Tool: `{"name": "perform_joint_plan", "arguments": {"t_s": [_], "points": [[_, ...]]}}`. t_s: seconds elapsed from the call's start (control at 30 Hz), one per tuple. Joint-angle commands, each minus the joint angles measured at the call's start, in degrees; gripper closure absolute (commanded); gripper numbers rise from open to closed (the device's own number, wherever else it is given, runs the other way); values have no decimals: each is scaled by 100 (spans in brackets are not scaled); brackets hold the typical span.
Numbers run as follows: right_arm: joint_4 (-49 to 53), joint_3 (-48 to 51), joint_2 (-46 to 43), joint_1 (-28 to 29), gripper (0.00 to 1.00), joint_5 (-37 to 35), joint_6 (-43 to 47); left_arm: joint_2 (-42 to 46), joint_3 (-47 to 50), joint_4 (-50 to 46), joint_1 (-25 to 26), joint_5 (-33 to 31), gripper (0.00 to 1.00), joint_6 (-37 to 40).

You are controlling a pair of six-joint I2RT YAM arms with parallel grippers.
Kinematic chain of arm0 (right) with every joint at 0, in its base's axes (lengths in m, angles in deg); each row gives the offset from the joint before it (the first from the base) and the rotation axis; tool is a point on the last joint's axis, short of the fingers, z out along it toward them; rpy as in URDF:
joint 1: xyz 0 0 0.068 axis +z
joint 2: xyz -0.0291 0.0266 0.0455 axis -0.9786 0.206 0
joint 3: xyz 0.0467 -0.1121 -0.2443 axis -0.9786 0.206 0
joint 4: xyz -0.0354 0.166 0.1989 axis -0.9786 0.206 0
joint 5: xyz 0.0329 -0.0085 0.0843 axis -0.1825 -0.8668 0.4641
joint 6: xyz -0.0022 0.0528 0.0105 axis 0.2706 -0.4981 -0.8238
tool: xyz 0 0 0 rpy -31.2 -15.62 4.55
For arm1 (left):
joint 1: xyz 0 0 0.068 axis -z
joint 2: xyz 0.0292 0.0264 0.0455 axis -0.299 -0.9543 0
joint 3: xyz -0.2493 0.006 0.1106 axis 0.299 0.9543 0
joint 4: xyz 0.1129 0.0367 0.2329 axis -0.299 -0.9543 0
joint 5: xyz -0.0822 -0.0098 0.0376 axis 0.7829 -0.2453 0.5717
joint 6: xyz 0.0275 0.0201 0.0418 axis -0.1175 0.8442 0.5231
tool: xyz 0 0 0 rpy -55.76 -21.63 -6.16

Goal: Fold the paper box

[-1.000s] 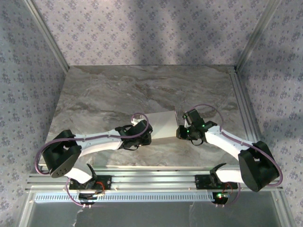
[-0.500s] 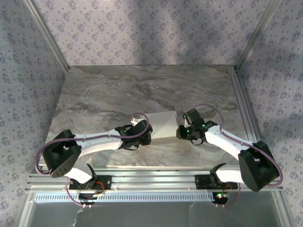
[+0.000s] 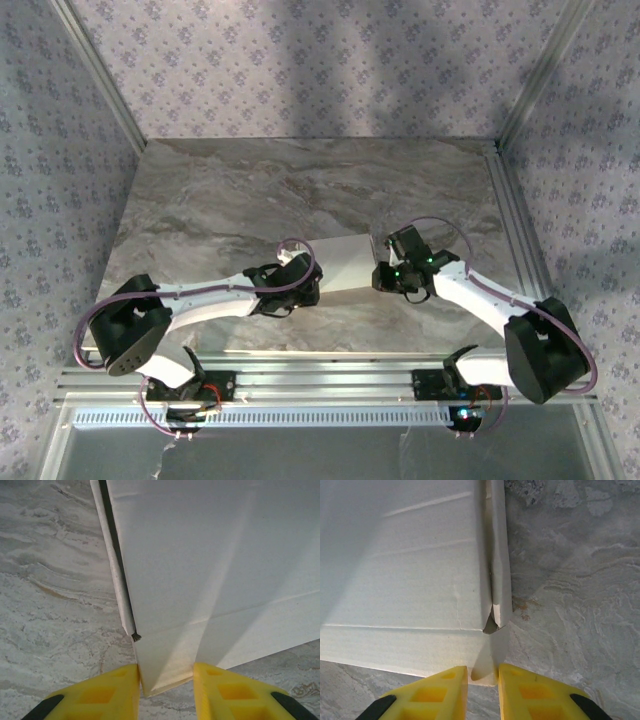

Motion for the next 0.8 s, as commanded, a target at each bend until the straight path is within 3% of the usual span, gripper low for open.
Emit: {"name": "perform_joint_plan", "arguments": {"t_s": [0.0, 0.77], "points": [[60, -96, 82, -21, 77, 186, 42, 0, -203, 26, 21, -59, 68, 100], [-28, -70, 226, -160, 81, 510, 34, -49, -250, 20, -26, -63, 68, 161]]}}
